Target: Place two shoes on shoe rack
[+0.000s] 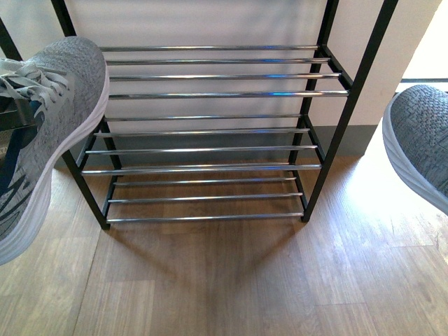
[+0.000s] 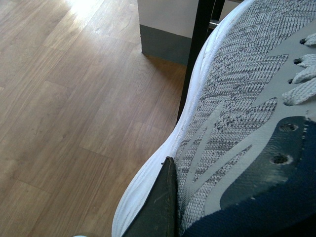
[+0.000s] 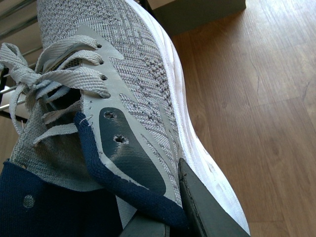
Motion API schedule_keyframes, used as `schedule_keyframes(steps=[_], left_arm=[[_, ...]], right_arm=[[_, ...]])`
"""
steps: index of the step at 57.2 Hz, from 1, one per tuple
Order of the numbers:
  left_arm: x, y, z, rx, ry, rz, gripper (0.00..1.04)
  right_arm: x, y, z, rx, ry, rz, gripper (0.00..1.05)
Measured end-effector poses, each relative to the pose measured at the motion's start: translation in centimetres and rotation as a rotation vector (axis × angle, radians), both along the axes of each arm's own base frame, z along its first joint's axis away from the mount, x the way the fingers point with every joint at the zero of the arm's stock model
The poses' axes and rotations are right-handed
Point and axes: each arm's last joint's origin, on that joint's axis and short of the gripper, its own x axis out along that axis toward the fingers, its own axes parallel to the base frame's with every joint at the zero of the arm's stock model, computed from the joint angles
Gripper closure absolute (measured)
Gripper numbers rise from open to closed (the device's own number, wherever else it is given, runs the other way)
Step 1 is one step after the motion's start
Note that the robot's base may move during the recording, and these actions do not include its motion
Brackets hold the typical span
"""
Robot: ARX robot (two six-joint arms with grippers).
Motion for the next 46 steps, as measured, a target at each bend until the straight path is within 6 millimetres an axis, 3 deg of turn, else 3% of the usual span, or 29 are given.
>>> schedule_keyframes(steps=[46], left_arm=[[-0.02,0.0,-0.03,0.0,0.001,0.0,1.03]], right_arm=[[-0.01,-0.01,-0.02,-0.001,0.001,-0.001,1.04]])
